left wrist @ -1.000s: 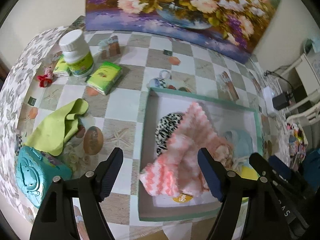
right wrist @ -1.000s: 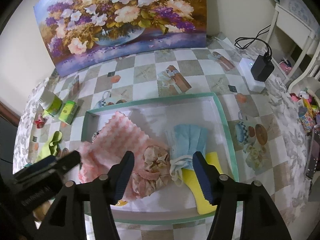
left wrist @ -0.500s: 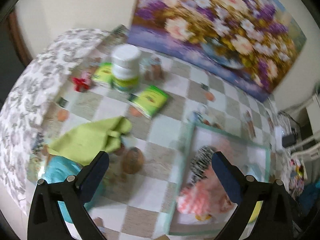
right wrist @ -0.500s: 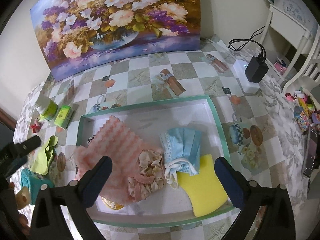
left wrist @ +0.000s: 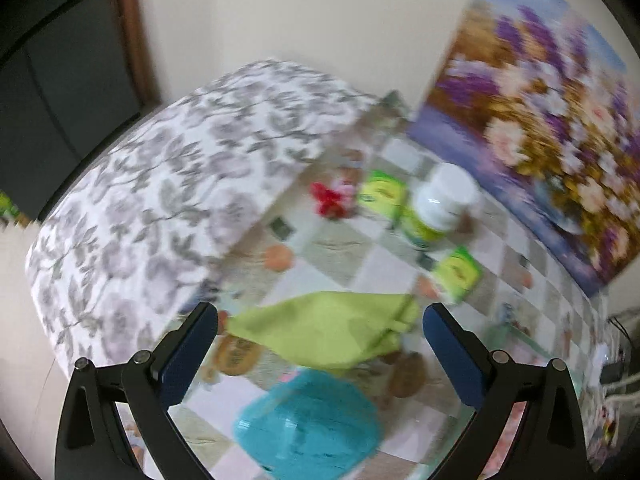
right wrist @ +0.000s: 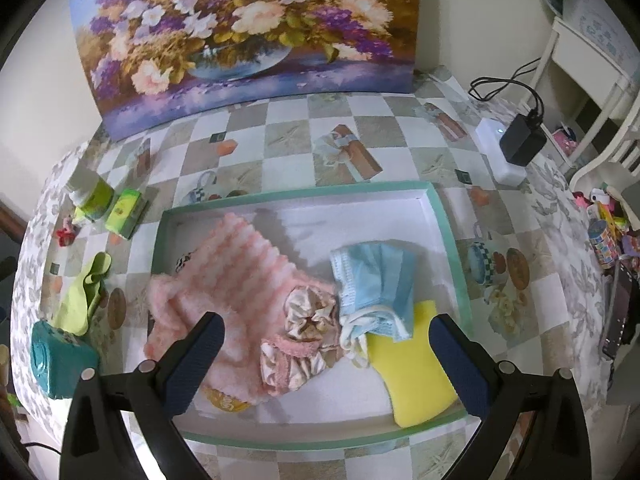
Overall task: Organize soft objects
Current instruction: 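Move both tools toward the lime-green cloth and the green tissue pack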
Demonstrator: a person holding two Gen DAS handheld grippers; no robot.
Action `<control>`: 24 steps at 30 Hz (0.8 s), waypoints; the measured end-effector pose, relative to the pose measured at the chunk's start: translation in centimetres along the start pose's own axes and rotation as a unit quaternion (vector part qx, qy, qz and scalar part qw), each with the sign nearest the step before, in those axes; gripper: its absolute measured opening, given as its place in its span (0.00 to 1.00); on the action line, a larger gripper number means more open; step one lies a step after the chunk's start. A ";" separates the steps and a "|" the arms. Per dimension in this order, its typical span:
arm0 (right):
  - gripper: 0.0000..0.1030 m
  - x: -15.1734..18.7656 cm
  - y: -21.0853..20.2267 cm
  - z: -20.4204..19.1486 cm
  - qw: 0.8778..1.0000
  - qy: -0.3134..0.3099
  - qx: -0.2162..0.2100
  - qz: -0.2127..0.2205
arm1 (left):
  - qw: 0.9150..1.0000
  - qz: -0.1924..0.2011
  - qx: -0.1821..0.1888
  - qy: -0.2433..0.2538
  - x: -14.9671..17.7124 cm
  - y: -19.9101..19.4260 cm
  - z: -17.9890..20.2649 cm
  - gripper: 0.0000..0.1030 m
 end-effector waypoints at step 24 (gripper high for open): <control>1.00 3.8 -0.7 -14.0 0.992 -0.099 -0.079 0.005 | 0.998 0.045 0.007 -0.042 -1.4 -0.1 -4.6 1.00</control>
Point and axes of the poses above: each gripper's, at about its wrist camera, not at the fingertips, and y roughly the way its jaws point, z to its right, x to its underside, the point moved 7 cm from there along y, roughly the way its jaws point, and after that the axes turned 12 degrees about y, right-handed, at the moved point
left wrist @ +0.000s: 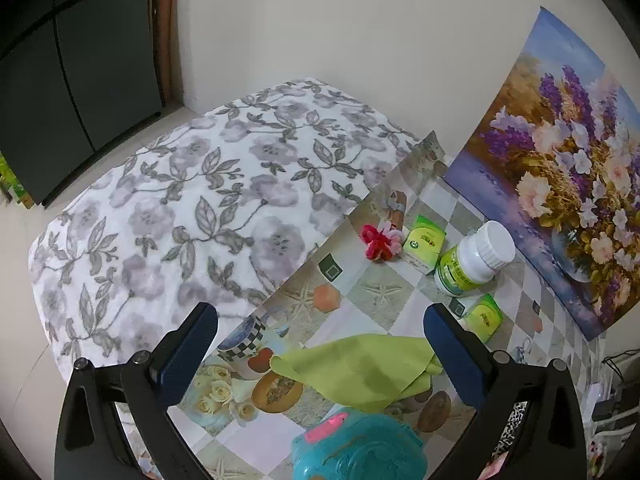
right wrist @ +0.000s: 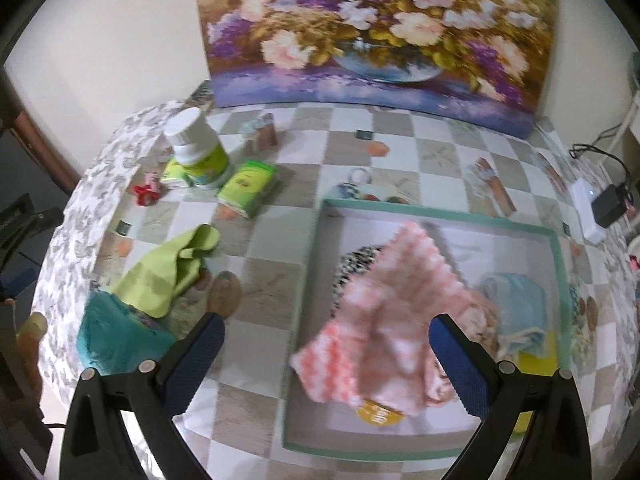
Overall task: Organize soft objects
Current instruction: 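Move both tools toward the lime-green cloth and the green tissue pack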
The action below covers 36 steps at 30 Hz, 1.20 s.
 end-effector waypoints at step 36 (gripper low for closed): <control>1.00 -8.4 7.2 -6.6 0.995 0.023 -0.074 -0.070 | 0.918 -0.198 0.113 0.326 1.0 8.5 9.6 0.99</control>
Point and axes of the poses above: each gripper's, at about its wrist camera, not at the fingertips, and y roughly the way its jaws point, z to its right, x to its underside, the point moved 7 cm from there along y, roughly the way its jaws point, and after that the axes turned 12 degrees about y, right-handed, at the moved point
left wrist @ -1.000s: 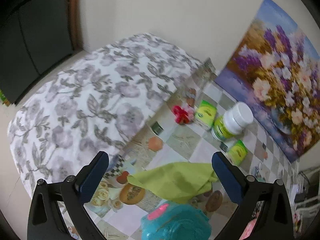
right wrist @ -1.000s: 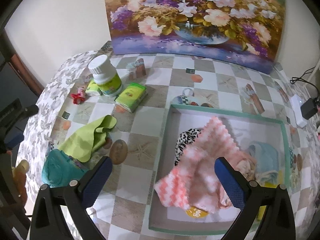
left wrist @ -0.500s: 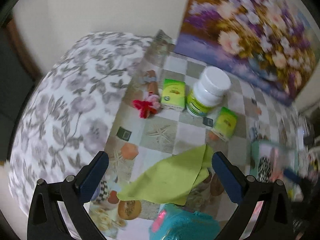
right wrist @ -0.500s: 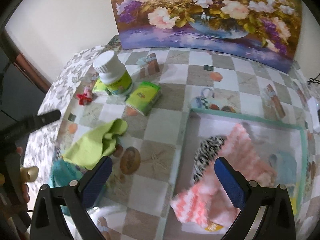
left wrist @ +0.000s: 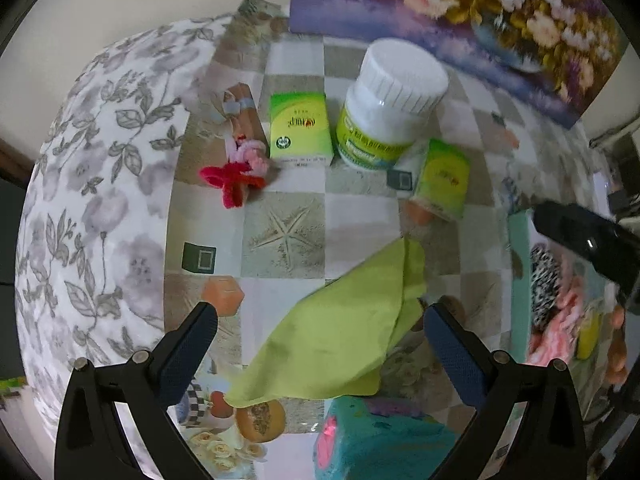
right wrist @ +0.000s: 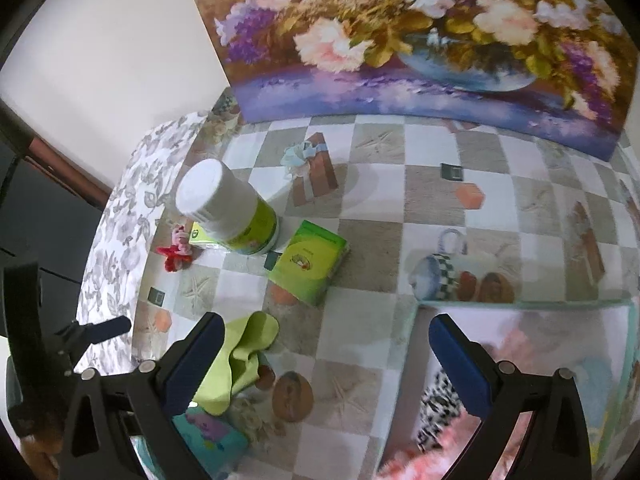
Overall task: Organize soft objects
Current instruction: 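Move both tools toward the lime-green cloth and the green tissue pack, then close the right tool on the green tissue pack while the left tool grasps the lime-green cloth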
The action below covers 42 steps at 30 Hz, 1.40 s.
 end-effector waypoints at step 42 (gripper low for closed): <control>0.59 -1.9 10.6 -2.1 0.995 -0.053 0.058 -0.062 | 0.991 -0.126 -0.003 0.054 -3.9 8.3 -0.9 0.65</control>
Point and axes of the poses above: each gripper's, at about its wrist camera, not at the fingertips, and y roughly the way its jaws point, z to its right, x to its underside, the point moved 7 cm from there along y, roughly the way its jaws point, and after that the axes turned 12 degrees about y, right-handed, at the moved point
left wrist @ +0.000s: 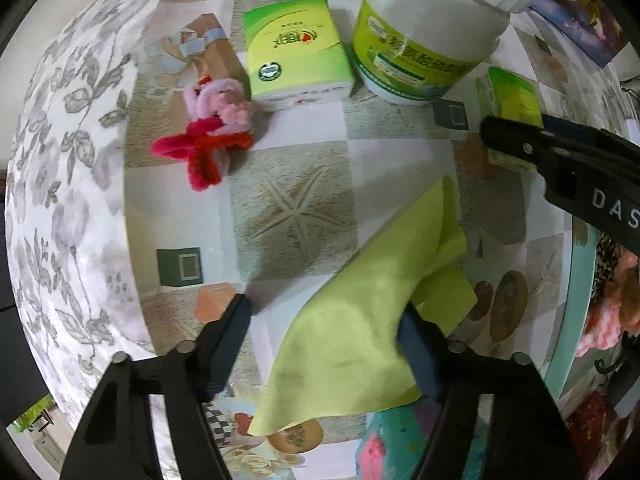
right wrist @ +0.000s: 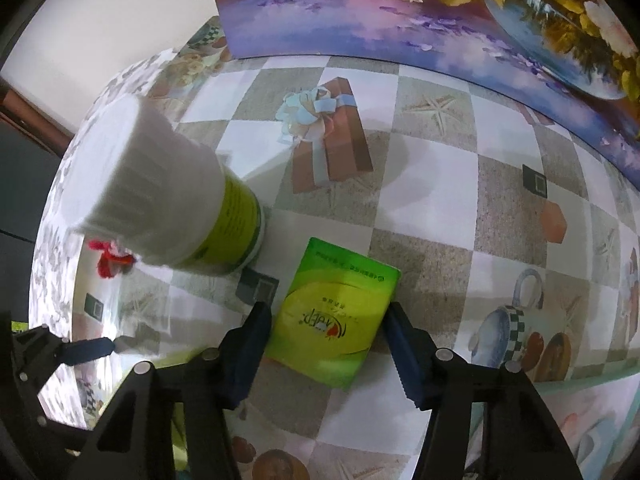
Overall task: Organize soft objects
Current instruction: 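Close the right tool on the green tissue pack while the left tool grasps the lime-green cloth, then lift the tissue pack with the right tool while the left tool lifts the green cloth toward the tray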
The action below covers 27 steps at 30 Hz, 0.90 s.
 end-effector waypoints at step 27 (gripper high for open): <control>0.56 9.2 -1.6 2.3 0.999 0.004 0.004 -0.038 | 0.996 0.070 -0.015 -0.061 7.3 -1.5 -0.1 0.07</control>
Point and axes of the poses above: each gripper's, at about its wrist camera, not at the fingertips, and y roughly the way its jaws point, z to its right, x to its underside, the point moved 7 cm from there along y, roughly the way its jaws point, and after that the axes turned 12 degrees about y, right-handed, at the moved point
